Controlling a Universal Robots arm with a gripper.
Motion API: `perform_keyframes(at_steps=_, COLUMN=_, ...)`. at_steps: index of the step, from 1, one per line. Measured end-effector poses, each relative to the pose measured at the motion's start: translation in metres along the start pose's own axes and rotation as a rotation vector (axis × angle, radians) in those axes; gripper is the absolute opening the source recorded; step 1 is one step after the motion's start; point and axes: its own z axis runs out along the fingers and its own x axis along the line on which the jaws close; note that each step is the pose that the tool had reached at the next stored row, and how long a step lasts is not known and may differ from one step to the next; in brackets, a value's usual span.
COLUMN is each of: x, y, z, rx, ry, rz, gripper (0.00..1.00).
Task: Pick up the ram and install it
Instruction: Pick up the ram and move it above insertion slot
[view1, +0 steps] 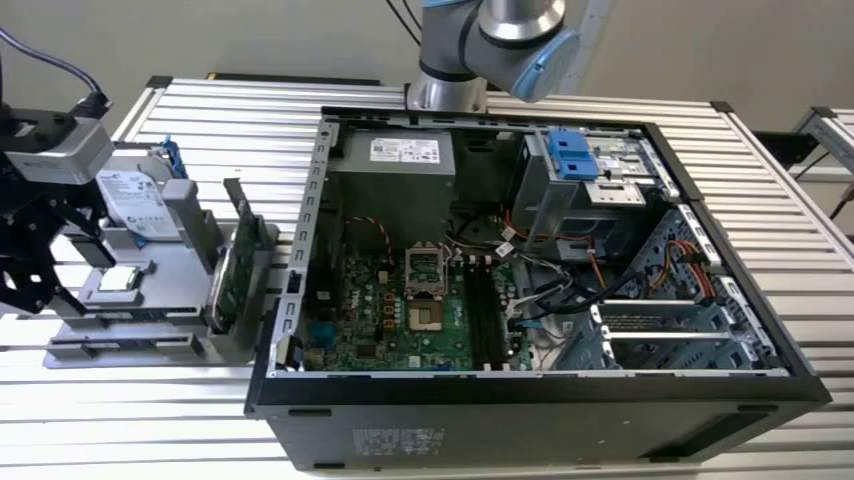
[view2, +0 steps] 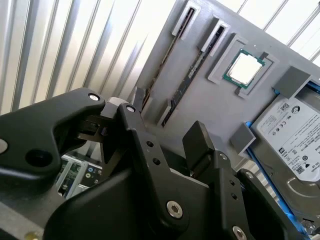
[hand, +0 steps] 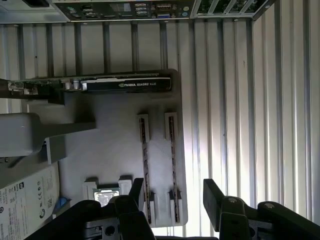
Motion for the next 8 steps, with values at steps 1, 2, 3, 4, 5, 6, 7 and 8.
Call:
perform_keyframes(at_steps=1, x=0.0, y=0.0, z=0.0004, rx=0.0001, ry=-0.0002, rz=0.0, gripper=1.0)
perform_keyframes(at_steps=2, x=0.0, y=-0.0001, z=0.001, rx=-0.0001, ry=-0.0002, rz=0.0, gripper=1.0)
perform_keyframes(at_steps=3, x=0.0, y=-0.0001, z=0.0016, rx=-0.0001, ry=-0.0005, rz=0.0, gripper=1.0)
perform_keyframes(at_steps=4, x=0.0001, y=-0.0001, z=0.0022, rx=-0.0001, ry=-0.0007, rz=0.0, gripper=1.0)
perform_keyframes(at_steps=5, x=0.0001, y=-0.0002, z=0.0028, rx=-0.0001, ry=-0.0009, rz=0.0, gripper=1.0)
perform_keyframes(at_steps=6, x=0.0001, y=-0.0002, z=0.0034, rx=-0.0001, ry=-0.001, rz=0.0, gripper=1.0)
perform_keyframes(at_steps=7, x=0.0001, y=-0.0002, z=0.0041, rx=-0.0001, ry=-0.0011, rz=0.0, gripper=1.0)
perform_keyframes(at_steps=8, x=0.0001, y=-0.0002, z=0.0048, rx=-0.0001, ry=-0.0013, rz=0.0, gripper=1.0)
